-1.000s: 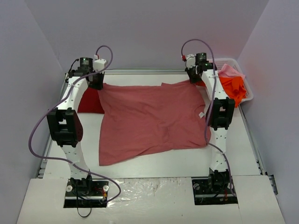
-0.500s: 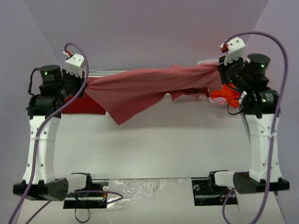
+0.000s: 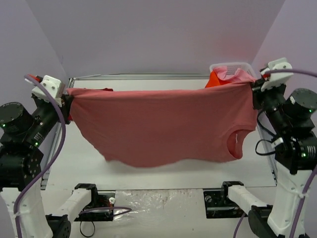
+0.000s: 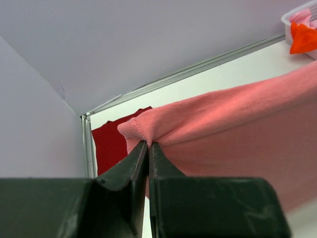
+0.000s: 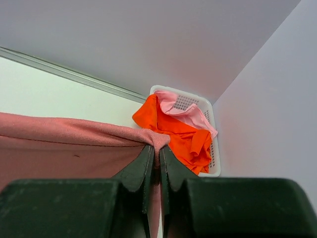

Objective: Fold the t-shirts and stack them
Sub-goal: Flatten out the tshirt

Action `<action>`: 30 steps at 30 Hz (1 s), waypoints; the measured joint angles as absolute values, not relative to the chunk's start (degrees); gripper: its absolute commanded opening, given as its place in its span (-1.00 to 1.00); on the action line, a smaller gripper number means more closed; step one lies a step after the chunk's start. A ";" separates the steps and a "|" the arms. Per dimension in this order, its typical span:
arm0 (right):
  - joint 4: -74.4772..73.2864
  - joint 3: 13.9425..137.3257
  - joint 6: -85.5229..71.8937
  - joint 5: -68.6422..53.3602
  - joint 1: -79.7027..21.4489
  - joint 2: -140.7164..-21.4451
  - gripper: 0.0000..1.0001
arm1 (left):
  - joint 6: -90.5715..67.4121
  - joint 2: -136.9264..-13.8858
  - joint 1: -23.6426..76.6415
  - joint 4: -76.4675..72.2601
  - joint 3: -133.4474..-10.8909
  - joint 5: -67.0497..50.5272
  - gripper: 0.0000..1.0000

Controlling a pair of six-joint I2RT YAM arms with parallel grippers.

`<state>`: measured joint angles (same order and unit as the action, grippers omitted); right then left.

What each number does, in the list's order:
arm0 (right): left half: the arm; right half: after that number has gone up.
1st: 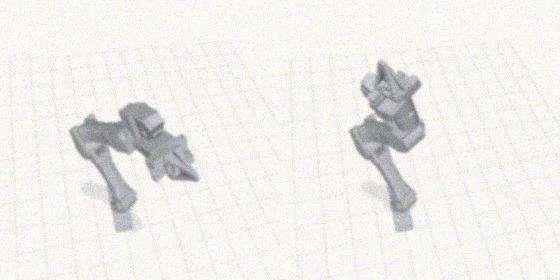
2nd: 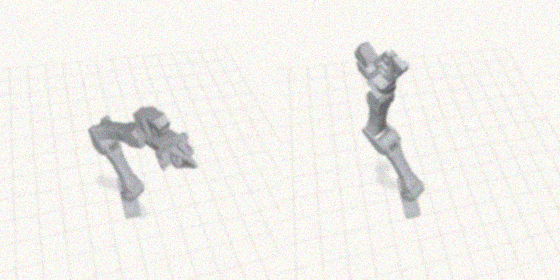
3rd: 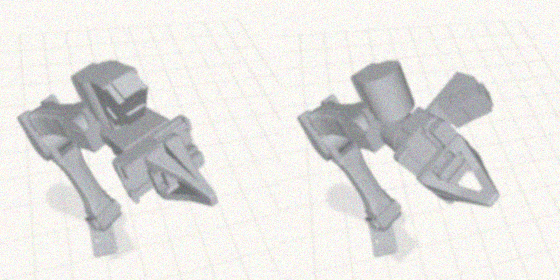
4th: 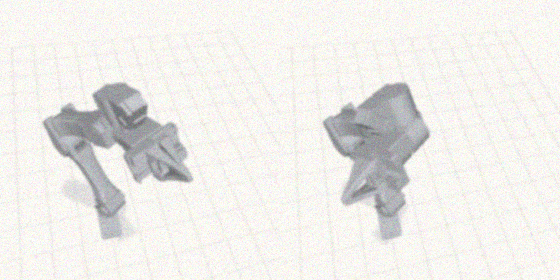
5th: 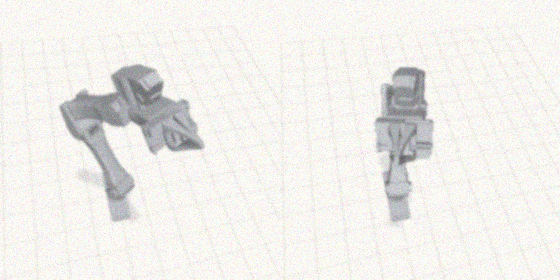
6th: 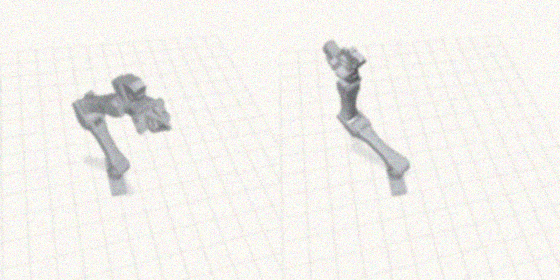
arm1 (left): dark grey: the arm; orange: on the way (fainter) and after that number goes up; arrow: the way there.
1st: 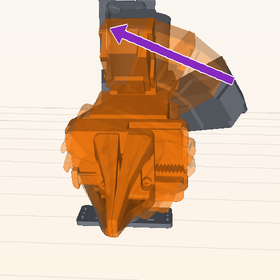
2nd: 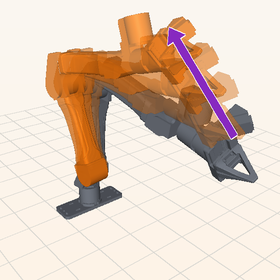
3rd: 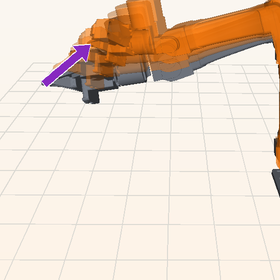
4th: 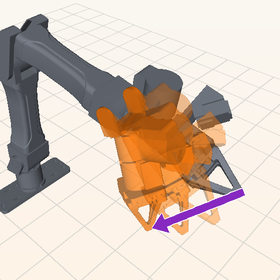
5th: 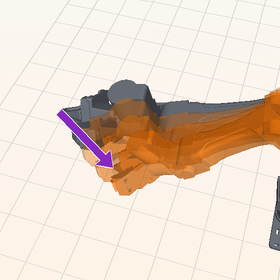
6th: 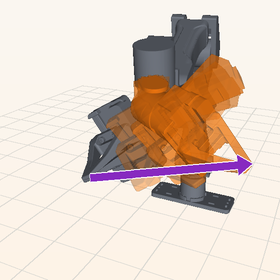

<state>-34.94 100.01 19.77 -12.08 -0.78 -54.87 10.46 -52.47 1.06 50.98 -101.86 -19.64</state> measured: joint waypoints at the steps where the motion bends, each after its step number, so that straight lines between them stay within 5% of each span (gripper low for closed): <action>1: -34.74 101.19 19.97 -11.75 -0.78 -57.17 -1.00 | 10.46 -53.71 1.06 50.70 -102.02 -19.38 -0.95; 15: -25.36 103.90 22.11 -9.87 -0.80 -95.79 -1.00 | 9.54 -88.58 1.10 38.30 -99.00 -16.43 -0.95; 21: -25.17 116.53 22.37 -9.26 -0.80 -109.82 -1.00 | 7.73 -106.69 1.15 39.16 -114.15 -16.62 -0.95; 30: -23.66 130.56 21.54 -8.36 -0.82 -106.56 -1.00 | 5.32 -103.07 1.58 40.38 -129.16 -16.43 -0.95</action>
